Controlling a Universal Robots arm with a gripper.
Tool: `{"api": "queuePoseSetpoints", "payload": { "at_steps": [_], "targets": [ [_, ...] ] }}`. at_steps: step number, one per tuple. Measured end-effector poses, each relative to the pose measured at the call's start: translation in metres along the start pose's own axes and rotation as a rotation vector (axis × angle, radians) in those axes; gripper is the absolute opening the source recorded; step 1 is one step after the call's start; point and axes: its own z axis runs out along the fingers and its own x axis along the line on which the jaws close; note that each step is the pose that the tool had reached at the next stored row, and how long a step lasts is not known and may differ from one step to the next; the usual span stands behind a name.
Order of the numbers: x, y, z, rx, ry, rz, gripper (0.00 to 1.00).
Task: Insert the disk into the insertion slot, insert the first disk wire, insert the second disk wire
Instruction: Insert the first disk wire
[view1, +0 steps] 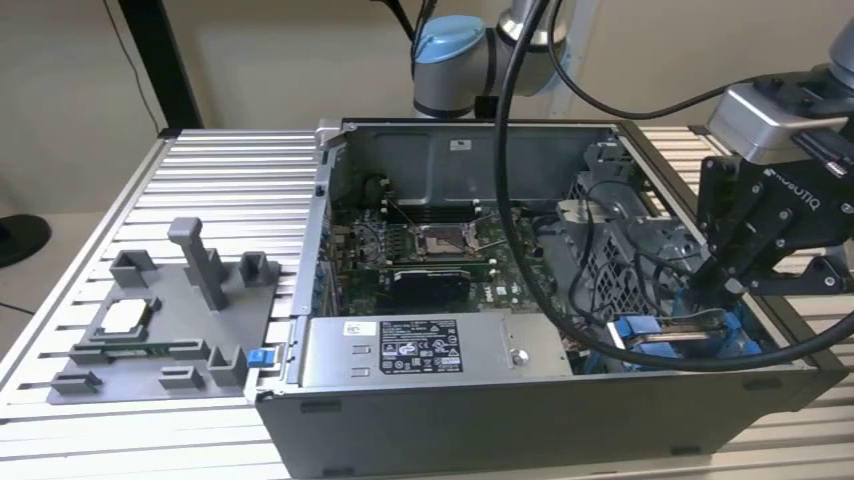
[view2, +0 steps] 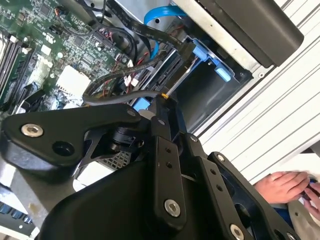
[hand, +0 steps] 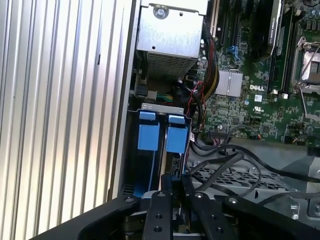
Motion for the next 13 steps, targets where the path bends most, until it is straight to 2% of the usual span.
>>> {"api": "queuePoseSetpoints", "payload": {
  "at_steps": [4, 6, 13],
  "targets": [
    [0.0003, -0.0013, 0.0004, 0.0000, -0.0005, 0.000, 0.00],
    [0.0010, -0.0046, 0.0004, -0.0001, -0.0001, 0.000, 0.00],
    [0.0058, -0.0283, 0.0006, -0.0044, -0.0006, 0.000, 0.00]
  ]
}}
